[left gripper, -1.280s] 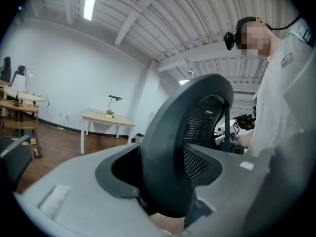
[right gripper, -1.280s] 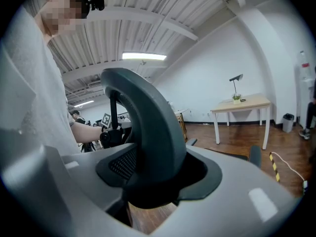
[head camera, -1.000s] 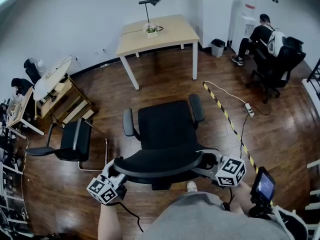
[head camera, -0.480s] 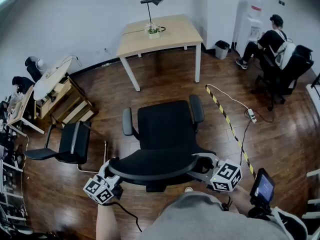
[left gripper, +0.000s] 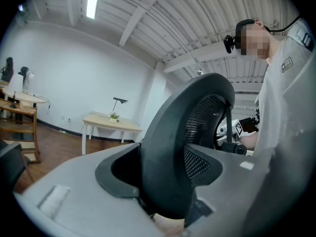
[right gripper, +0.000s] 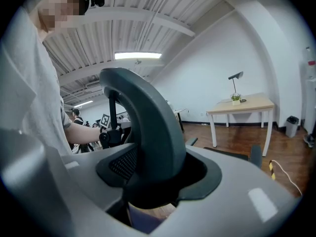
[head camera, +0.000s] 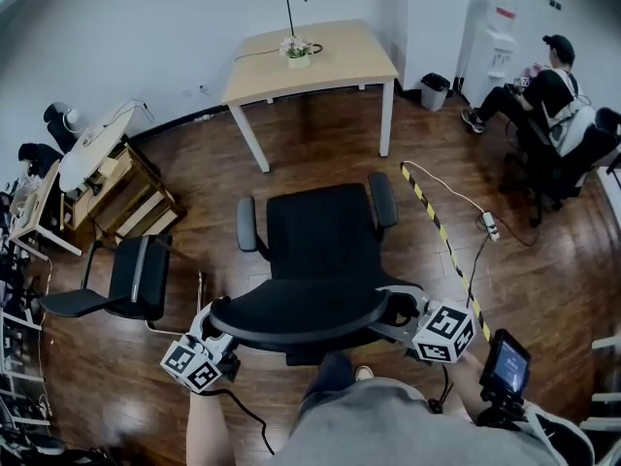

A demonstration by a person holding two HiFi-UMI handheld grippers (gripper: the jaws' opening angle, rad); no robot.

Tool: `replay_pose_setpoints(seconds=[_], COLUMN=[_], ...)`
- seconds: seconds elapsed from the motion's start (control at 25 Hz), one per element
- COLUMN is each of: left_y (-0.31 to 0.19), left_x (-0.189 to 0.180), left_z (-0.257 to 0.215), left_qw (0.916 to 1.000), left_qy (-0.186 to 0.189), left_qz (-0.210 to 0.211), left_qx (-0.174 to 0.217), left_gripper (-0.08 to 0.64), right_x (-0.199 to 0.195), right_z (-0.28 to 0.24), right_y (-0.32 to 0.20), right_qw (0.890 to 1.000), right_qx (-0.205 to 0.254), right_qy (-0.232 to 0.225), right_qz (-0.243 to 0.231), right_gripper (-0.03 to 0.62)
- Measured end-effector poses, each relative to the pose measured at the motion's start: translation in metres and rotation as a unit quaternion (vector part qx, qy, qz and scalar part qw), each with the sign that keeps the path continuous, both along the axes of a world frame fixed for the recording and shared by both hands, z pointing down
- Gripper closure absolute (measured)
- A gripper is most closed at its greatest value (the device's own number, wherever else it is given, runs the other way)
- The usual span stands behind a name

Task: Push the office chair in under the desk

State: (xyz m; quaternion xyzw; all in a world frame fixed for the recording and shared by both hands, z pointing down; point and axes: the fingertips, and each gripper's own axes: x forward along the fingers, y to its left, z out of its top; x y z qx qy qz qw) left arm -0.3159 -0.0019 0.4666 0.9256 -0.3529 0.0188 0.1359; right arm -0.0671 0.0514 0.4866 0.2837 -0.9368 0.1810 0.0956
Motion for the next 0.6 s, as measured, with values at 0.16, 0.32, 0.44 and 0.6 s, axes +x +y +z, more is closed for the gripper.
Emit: replay_pose_setpoints(seconds=[0.16,0.32,0.44,0.6], left_y=[-0.027,-0.051,-0.073,-0.103], left_x=[0.005,0.015,0.017,0.018], left_z=[-0.003,0.001,-0.001,-0.001], left_qw=[1.0000,1.0000,1.0000,1.0000], left_qy=[0.003,0.000,0.003,0.002], left_qz=[-0.003,-0.003,-0.001,0.004], left_qx=[0.003,-0.001,-0.001,0.000], left_gripper=[0.308,0.308,0.308,0.310], right_x=[0.006,0.016,0.018,0.019], right_z=[-0.003,0.001,0.001,0.001], right_y=[-0.030,-0.057,-0.079,-0.107], right_qw=[1.000,1.000,1.000,1.000], right_qx=[0.002,-0.006,-0.009,-0.012], right_qy=[0.009,0.012,0.014,0.016], right_qz=[-0.002,0.000,0.000,0.006], right_gripper=[0.339,0.339,0.341,0.341])
